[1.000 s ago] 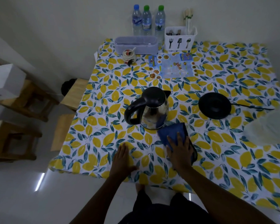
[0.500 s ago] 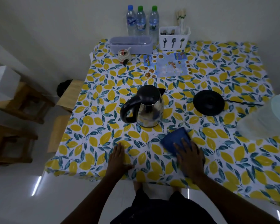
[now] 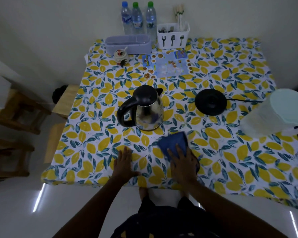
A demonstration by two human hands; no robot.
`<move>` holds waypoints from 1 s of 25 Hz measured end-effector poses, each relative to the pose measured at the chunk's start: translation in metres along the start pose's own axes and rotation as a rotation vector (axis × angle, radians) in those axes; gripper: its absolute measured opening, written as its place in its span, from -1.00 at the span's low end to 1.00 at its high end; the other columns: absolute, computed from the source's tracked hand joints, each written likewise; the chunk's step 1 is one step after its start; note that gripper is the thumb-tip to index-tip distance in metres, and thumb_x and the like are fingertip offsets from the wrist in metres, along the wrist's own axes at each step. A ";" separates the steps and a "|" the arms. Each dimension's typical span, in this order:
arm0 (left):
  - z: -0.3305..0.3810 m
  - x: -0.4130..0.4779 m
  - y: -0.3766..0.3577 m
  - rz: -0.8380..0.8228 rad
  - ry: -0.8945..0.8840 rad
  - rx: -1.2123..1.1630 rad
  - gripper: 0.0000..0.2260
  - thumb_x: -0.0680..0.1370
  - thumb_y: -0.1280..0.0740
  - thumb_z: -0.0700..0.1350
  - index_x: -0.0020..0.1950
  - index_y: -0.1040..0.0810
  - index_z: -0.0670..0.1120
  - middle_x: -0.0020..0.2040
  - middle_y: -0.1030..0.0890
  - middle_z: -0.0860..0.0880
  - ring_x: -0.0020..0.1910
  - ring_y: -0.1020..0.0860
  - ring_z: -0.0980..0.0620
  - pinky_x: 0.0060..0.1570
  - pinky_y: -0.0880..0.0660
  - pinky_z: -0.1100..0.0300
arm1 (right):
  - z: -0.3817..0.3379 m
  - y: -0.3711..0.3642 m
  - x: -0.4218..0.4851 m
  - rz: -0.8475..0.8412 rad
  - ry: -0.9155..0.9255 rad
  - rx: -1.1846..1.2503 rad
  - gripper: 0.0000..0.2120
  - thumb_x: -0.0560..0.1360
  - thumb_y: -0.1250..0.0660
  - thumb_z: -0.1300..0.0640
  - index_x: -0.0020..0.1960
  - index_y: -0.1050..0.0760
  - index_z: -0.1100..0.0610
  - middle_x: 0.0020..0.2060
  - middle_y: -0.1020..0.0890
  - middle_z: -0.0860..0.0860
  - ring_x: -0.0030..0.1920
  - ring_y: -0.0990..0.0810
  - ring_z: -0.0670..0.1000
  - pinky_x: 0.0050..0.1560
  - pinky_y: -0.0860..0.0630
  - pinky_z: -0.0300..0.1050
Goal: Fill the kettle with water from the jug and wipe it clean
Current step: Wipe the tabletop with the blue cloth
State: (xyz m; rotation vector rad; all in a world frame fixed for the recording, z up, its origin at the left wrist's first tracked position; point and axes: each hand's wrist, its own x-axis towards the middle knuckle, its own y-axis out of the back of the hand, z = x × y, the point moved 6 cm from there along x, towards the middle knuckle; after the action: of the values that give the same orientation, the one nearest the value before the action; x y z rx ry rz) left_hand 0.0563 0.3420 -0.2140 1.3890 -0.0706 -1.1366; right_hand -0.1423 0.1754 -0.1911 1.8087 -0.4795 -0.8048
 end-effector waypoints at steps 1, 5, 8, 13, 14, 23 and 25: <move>0.000 0.000 0.000 -0.001 0.001 0.000 0.08 0.33 -0.45 0.28 0.56 0.17 -0.07 0.58 0.27 -0.11 0.55 0.26 -0.18 0.50 0.05 -0.21 | -0.010 -0.008 -0.015 -0.031 0.092 -0.035 -0.44 0.48 -0.34 -0.05 0.45 -0.30 -0.15 0.48 -0.35 0.04 0.43 -0.29 0.38 0.06 -0.52 0.35; 0.002 0.001 0.000 -0.004 0.021 -0.013 0.06 0.35 -0.46 0.26 0.56 0.16 -0.07 0.58 0.26 -0.12 0.55 0.25 -0.20 0.50 0.03 -0.20 | 0.005 -0.008 -0.032 -0.061 0.215 -0.083 -0.41 0.36 -0.49 -0.01 0.36 -0.42 -0.17 0.38 -0.49 0.03 0.28 -0.51 0.32 -0.07 -0.61 0.28; 0.015 0.000 -0.002 0.050 0.044 -0.038 -0.09 0.45 -0.35 0.27 0.56 0.08 -0.09 0.60 0.19 -0.13 0.56 0.20 -0.19 0.51 -0.02 -0.18 | 0.037 0.000 -0.030 -0.056 0.101 -0.083 -0.45 0.43 -0.44 0.08 0.38 -0.41 -0.15 0.41 -0.46 0.04 0.30 -0.48 0.35 0.01 -0.57 0.31; 0.084 -0.004 -0.018 0.084 -0.182 0.089 -0.24 0.55 -0.16 0.27 0.57 0.05 -0.11 0.60 0.13 -0.11 0.58 0.13 -0.14 0.50 -0.03 -0.11 | 0.100 0.019 -0.030 0.026 -0.108 -0.080 -0.52 0.53 -0.29 0.14 0.42 -0.36 -0.11 0.48 -0.35 0.07 0.32 -0.41 0.35 0.14 -0.47 0.31; 0.096 -0.002 -0.023 0.069 -0.197 0.110 -0.26 0.56 -0.14 0.26 0.57 0.08 -0.10 0.60 0.17 -0.10 0.57 0.17 -0.13 0.51 0.00 -0.11 | 0.115 0.022 -0.033 0.046 -0.175 -0.059 -0.52 0.54 -0.29 0.13 0.43 -0.35 -0.10 0.48 -0.34 0.07 0.32 -0.40 0.35 0.17 -0.45 0.32; 0.116 0.006 -0.034 0.070 -0.096 0.085 -0.26 0.56 -0.20 0.21 0.57 0.10 -0.06 0.60 0.20 -0.08 0.56 0.25 -0.09 0.53 0.09 -0.10 | 0.100 0.017 -0.029 0.044 -0.116 0.099 -0.53 0.55 -0.25 0.05 0.45 -0.30 -0.13 0.52 -0.26 0.08 0.34 -0.33 0.36 0.19 -0.40 0.31; 0.117 0.005 -0.030 0.085 -0.103 0.062 -0.26 0.56 -0.23 0.18 0.57 0.07 -0.07 0.60 0.18 -0.06 0.57 0.22 -0.08 0.53 0.05 -0.10 | 0.066 0.011 -0.025 0.012 0.058 0.006 -0.50 0.51 -0.32 -0.01 0.42 -0.33 -0.19 0.48 -0.34 0.05 0.32 -0.40 0.35 0.10 -0.49 0.28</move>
State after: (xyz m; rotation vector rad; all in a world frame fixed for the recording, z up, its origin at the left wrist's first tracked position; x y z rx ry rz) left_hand -0.0334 0.2609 -0.2090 1.3691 -0.2385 -1.1422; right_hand -0.2065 0.1438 -0.1880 1.8279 -0.4550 -0.7410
